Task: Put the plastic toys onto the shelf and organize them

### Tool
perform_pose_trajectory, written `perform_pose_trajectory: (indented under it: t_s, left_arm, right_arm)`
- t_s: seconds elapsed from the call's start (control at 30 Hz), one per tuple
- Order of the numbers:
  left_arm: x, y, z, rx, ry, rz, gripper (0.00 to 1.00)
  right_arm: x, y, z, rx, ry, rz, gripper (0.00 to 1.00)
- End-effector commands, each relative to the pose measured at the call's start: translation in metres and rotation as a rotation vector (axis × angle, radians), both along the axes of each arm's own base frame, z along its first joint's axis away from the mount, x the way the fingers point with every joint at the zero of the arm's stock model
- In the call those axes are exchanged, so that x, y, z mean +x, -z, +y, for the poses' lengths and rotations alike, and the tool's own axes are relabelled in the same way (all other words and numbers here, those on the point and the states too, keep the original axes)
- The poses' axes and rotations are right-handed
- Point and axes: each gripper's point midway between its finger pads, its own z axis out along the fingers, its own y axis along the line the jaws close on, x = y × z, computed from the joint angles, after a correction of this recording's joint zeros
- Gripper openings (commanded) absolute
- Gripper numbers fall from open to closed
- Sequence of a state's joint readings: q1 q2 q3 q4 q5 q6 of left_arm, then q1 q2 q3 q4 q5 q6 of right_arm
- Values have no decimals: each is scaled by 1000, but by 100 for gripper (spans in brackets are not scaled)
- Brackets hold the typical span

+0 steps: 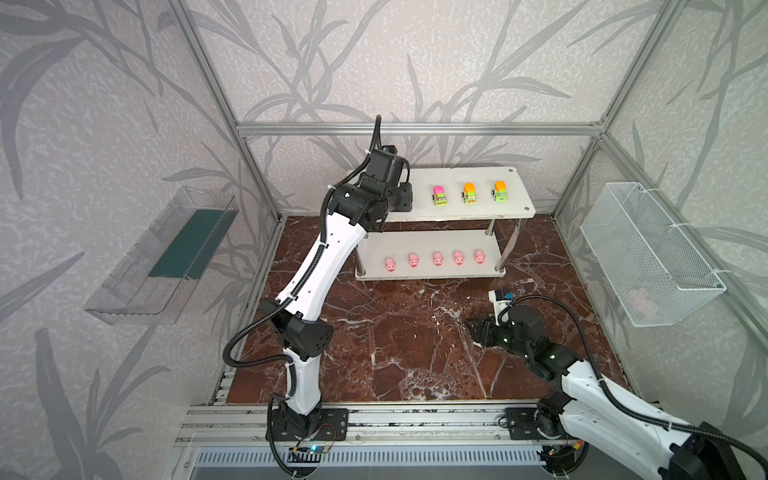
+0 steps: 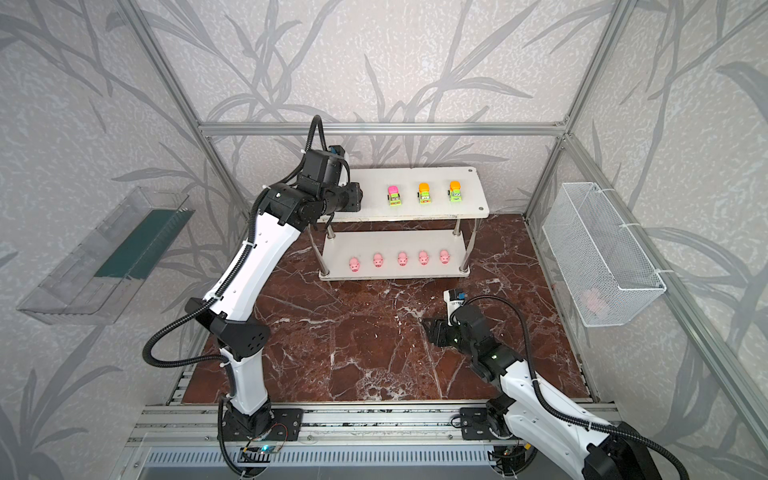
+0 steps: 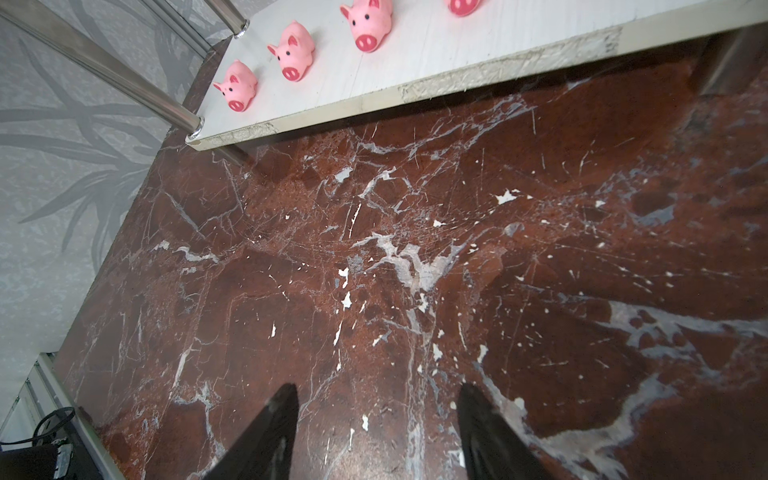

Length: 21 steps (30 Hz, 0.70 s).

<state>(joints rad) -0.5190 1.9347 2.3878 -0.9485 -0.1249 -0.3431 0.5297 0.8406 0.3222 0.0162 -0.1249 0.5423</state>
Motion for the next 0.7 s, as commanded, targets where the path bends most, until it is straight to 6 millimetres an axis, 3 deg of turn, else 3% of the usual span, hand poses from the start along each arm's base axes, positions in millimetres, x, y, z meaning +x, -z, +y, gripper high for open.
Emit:
perform_pose_trajectory:
  t_s: [0.0, 0.23, 0.33, 0.4, 0.53, 0.67]
  left_arm:
    - [-12, -44, 7, -79, 18, -84, 54]
    - [-31, -97, 28, -153, 34, -198, 63]
    - [-50, -120, 47, -148, 21, -274, 66]
    - [-64, -124, 63, -137, -1, -298, 67]
    - [-96, -106, 106, -100, -98, -343, 67]
    - [-129, -54, 156, -66, -240, -383, 71]
  right_arm:
    - [-1, 5, -1, -4, 1, 11, 62]
    - [2, 4, 1, 0, -1, 13, 62]
    - [3, -1, -1, -8, 1, -4, 61]
    - [4, -5, -5, -31, 10, -17, 61]
    - [4, -24, -22, -94, 49, -61, 60]
    - [8, -59, -40, -108, 89, -119, 59]
